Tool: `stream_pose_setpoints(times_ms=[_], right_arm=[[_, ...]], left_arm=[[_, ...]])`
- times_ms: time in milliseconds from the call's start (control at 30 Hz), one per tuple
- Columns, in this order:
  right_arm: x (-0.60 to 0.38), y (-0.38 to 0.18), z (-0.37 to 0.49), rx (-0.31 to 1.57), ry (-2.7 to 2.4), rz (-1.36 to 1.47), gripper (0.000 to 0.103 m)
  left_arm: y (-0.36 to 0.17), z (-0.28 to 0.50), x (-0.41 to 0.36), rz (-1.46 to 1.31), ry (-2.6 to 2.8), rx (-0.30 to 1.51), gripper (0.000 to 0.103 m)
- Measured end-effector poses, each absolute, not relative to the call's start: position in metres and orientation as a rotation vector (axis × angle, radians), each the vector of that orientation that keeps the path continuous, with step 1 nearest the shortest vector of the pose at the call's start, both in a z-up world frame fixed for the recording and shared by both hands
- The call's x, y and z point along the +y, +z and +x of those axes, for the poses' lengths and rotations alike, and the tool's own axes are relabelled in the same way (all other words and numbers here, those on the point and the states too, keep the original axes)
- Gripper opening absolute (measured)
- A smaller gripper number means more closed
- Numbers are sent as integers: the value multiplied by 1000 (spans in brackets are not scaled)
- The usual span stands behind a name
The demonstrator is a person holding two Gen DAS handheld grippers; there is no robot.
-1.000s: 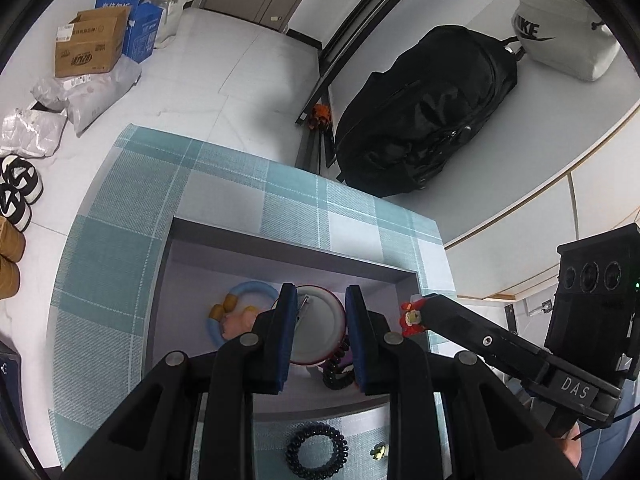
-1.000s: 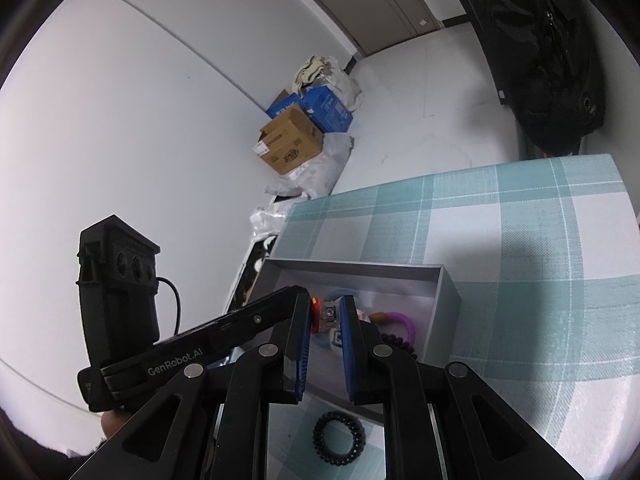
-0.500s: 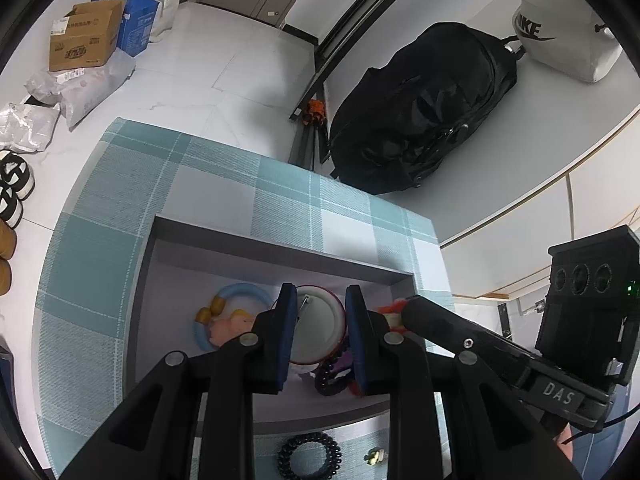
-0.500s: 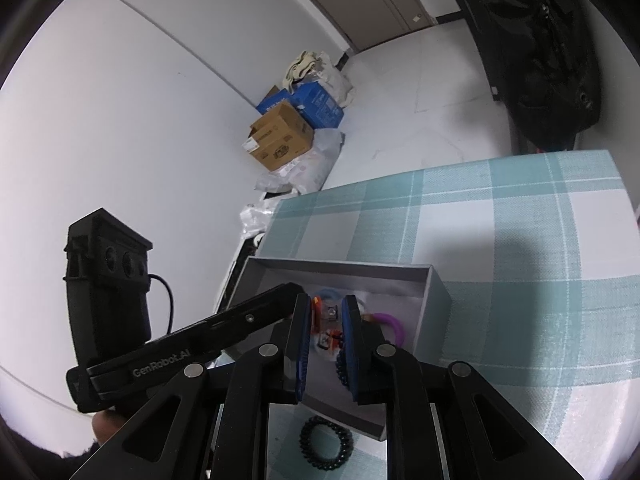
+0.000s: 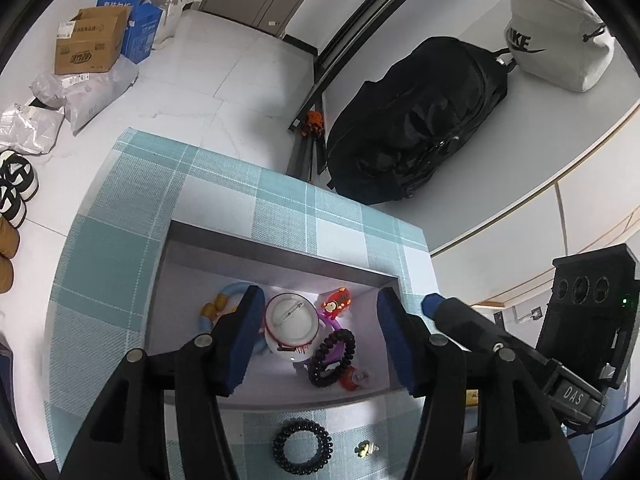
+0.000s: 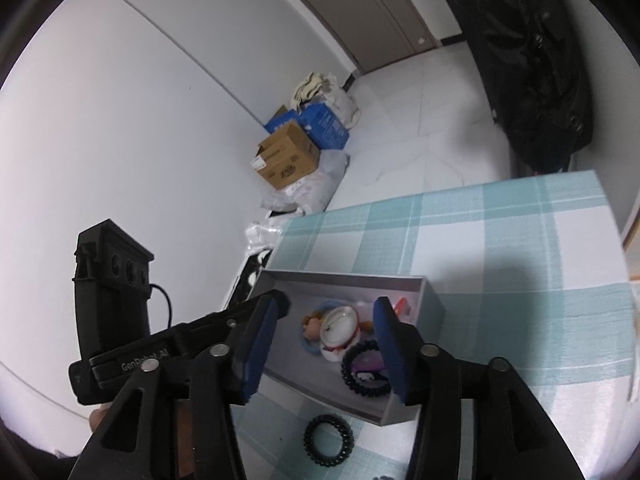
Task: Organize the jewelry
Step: 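Withdraw both tools from the box back over the table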
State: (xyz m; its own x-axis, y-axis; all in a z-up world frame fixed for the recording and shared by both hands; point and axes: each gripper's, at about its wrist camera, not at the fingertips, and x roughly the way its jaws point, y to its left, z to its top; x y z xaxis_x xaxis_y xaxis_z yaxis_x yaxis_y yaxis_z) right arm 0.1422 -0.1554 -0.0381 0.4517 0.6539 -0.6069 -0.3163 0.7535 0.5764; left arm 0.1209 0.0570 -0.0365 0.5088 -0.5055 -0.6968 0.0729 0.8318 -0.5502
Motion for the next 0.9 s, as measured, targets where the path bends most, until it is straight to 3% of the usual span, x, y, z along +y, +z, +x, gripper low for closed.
stream_pose_setpoints(times_ms=[67, 367, 900], right_arm=[[-161, -35, 138, 904, 603, 411, 64], [-169, -21, 117, 841, 584, 381, 78], [-168, -37, 66, 860, 542, 247, 88]], left_arm=[[-35, 118, 57, -480, -356, 979, 58], [-21, 92, 48, -378, -307, 926, 61], [-31, 41, 40, -212, -272, 883, 66]])
